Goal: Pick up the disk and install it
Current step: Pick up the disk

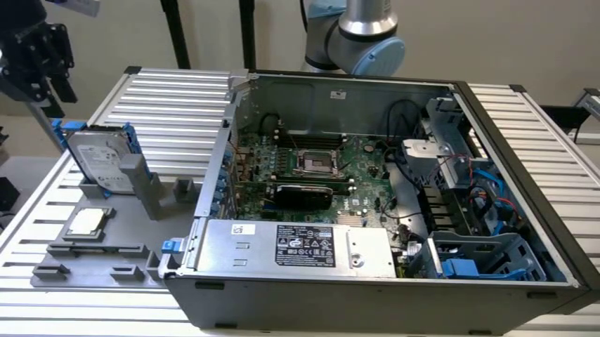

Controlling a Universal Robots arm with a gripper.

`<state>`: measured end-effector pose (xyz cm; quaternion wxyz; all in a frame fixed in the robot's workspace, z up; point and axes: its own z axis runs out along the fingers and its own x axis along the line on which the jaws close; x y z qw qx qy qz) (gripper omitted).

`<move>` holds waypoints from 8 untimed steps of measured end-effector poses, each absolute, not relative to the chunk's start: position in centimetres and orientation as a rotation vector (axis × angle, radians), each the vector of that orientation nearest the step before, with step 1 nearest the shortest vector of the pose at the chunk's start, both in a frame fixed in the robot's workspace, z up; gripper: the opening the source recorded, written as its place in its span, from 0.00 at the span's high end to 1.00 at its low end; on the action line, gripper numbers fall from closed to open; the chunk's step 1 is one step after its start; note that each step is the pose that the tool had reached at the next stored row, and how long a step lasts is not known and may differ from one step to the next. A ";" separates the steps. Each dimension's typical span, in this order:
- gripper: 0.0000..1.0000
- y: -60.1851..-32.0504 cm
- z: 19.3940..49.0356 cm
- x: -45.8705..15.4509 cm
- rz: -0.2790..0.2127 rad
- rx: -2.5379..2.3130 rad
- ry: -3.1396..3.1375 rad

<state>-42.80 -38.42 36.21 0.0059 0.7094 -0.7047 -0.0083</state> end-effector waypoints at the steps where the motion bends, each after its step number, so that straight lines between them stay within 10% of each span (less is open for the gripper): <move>1: 0.58 -38.5 36.1 -42.8 -0.026 2.225 -2.201; 8: 0.40 -39.1 34.9 -42.6 -0.026 2.248 -2.177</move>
